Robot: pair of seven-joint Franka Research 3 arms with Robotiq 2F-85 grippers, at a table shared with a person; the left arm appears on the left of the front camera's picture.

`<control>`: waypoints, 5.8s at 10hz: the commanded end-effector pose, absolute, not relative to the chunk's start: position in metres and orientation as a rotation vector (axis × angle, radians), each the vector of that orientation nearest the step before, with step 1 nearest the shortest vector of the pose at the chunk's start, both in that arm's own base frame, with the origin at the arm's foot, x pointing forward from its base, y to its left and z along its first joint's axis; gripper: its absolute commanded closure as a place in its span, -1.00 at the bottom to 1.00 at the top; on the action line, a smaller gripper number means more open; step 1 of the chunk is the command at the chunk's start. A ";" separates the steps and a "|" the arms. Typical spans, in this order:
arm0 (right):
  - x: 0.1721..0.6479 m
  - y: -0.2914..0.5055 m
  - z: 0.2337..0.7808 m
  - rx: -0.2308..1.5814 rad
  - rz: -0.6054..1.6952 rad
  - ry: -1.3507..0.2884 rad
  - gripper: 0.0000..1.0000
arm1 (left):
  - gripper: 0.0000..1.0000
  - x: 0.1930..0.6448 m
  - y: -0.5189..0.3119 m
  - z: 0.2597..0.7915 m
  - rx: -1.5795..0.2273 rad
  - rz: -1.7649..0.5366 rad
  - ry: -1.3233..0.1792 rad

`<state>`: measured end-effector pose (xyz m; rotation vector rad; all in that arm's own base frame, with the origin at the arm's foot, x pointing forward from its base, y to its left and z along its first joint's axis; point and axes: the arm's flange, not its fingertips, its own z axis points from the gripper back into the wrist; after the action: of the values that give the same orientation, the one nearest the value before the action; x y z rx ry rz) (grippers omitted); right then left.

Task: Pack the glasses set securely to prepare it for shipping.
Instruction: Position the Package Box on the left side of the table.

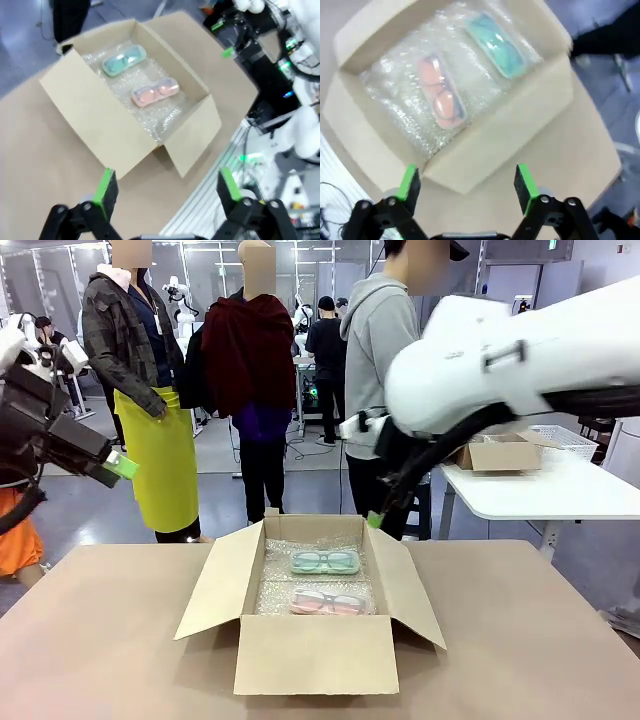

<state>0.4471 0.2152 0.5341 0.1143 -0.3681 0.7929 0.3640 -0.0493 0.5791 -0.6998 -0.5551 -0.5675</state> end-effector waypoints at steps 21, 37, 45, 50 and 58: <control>0.365 0.111 0.512 0.118 0.415 -0.454 -0.89 | -1.00 0.461 -0.014 0.346 -1.169 -0.068 -0.327; 0.365 0.111 0.512 0.118 0.415 -0.454 -0.89 | 1.00 0.481 -0.040 0.270 -1.380 0.061 -0.245; 0.365 0.111 0.512 0.118 0.415 -0.454 -0.89 | 1.00 0.482 -0.045 0.286 -1.414 0.036 -0.206; 0.365 0.111 0.512 0.118 0.415 -0.454 -0.89 | 1.00 0.482 -0.045 0.286 -1.414 0.036 -0.206; 0.365 0.111 0.512 0.118 0.415 -0.454 -0.89 | 0.95 0.457 0.184 0.306 -1.490 0.090 -0.234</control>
<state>0.3656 0.1102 0.5107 0.1269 -0.4626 0.4145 0.4480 0.1594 0.3033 -1.4506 -0.2343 0.0851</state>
